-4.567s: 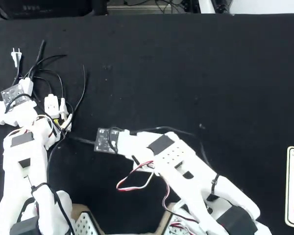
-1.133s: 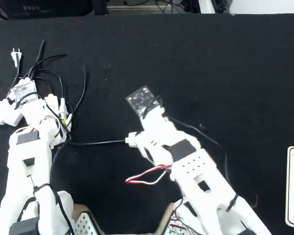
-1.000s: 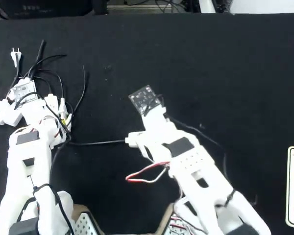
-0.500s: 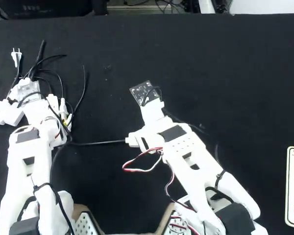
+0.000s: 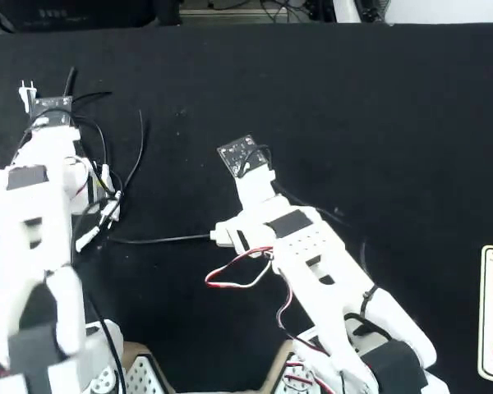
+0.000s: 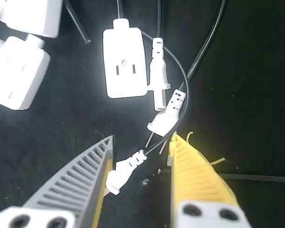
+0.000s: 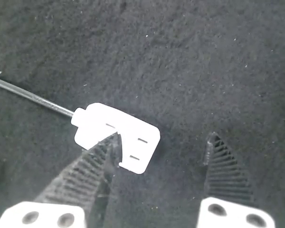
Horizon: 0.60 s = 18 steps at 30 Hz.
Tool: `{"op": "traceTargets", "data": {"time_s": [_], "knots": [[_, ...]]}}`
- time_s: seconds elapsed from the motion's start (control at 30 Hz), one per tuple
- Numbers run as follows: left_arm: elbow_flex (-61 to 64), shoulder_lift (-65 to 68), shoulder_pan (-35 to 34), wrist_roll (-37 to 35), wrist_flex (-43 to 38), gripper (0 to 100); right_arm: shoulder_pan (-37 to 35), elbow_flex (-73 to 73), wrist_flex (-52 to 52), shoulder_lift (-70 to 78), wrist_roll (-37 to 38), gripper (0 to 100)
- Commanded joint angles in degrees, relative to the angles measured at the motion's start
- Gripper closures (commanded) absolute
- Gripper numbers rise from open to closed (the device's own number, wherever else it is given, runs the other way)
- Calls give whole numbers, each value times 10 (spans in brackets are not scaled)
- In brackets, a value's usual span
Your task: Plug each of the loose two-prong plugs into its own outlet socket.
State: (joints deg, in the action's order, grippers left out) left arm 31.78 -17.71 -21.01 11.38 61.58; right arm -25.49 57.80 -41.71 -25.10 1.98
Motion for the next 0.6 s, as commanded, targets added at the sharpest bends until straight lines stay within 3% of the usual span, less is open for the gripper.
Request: {"op": "traceTargets", "data": {"time_s": [0.0, 0.3, 0.57], "knots": [[-94, 78, 3, 7, 33, 805, 10, -9, 8, -4, -1, 734], [-219, 258, 7, 8, 55, 808, 10, -9, 8, -4, -1, 734], [-296, 295, 8, 4, 64, 808, 10, -9, 7, -4, -1, 734]]}}
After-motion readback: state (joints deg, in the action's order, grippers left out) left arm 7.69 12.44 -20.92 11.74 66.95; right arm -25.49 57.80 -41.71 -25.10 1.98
